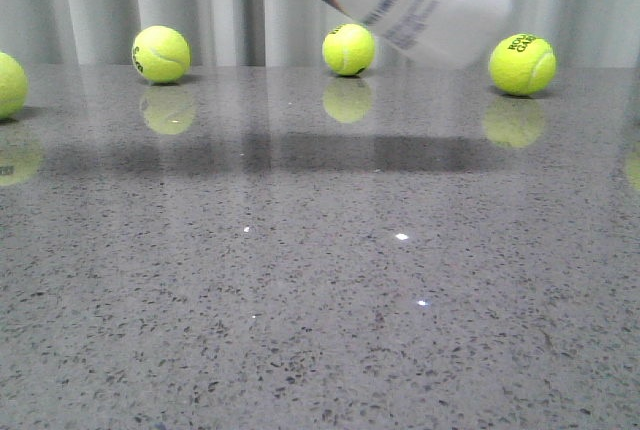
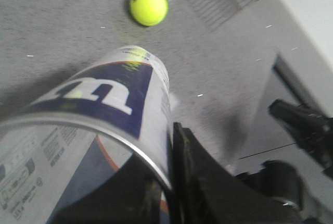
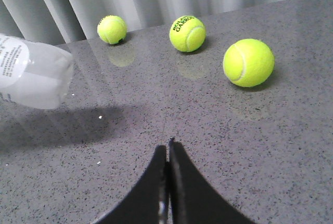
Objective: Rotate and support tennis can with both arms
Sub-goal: 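Lift the can with the left gripper and rotate it upright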
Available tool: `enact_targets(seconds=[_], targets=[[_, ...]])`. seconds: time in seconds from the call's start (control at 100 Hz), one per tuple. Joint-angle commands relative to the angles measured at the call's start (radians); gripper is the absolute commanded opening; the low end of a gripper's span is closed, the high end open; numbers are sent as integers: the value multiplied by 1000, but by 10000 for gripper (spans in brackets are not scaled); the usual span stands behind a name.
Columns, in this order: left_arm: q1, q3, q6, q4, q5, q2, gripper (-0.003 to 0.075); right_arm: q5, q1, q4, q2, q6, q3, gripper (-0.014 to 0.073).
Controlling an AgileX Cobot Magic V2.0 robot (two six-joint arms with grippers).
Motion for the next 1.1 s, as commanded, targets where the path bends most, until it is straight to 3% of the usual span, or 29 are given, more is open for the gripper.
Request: enact_targets(seconds=[0.0, 0.26, 0.43, 1.09], targets=[[-20, -75, -109, 86, -2, -66, -21, -86, -5, -16, 10, -3, -25, -66], [-148, -224, -356, 495, 118, -77, -21, -86, -5, -16, 10, -3, -25, -66], [-249, -286, -451, 711, 118, -77, -21, -86, -5, -16, 10, -3, -25, -66], [-278, -284, -453, 766, 118, 13, -20, -86, -5, -16, 10, -3, -25, -66]])
